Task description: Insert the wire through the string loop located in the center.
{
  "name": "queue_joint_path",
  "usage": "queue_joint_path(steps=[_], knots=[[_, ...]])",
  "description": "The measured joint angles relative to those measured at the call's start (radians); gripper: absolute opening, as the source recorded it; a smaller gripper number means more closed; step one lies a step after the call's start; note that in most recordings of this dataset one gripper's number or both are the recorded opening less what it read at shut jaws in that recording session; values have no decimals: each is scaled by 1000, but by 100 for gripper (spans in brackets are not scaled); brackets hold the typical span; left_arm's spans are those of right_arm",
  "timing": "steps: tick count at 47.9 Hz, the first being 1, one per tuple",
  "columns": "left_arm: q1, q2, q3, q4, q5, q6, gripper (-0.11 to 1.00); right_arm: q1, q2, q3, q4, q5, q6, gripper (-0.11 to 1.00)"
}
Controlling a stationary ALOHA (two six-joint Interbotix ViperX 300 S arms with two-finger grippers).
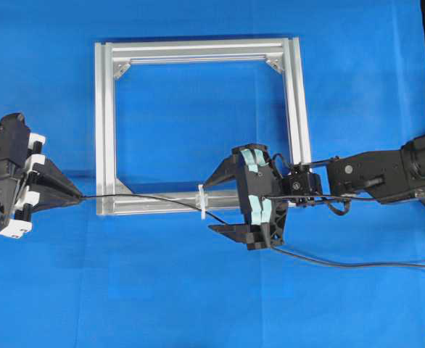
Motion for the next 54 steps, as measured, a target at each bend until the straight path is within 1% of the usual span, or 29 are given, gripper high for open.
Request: queue_joint_path(steps=[13,15,18,26,28,30,35,42,54], knots=[[0,-5,0,6,2,0,9,3,0,0,0,0,0,93],[0,-5,0,6,2,2,11,5,0,0,0,2,0,93],[0,-5,0,6,2,2,28,5,0,-3,0,2,2,93],[0,-5,0,6,2,2,77,5,-2,-9,0,17,0,93],[0,-6,0,6,2,0,86,5,-3,-11,0,21,2,93],[0,-6,0,6,2,0,91,5,-6,-11,0,26,0,93],[0,-6,0,6,3,2,89,5,-14,-12,0,32,0,93],[0,-25,-2,6,20,0,89,5,-32,-12,0,37,-2,93],[12,-155,-31,6,114,2,89,5,-112,-12,0,104,-5,93]])
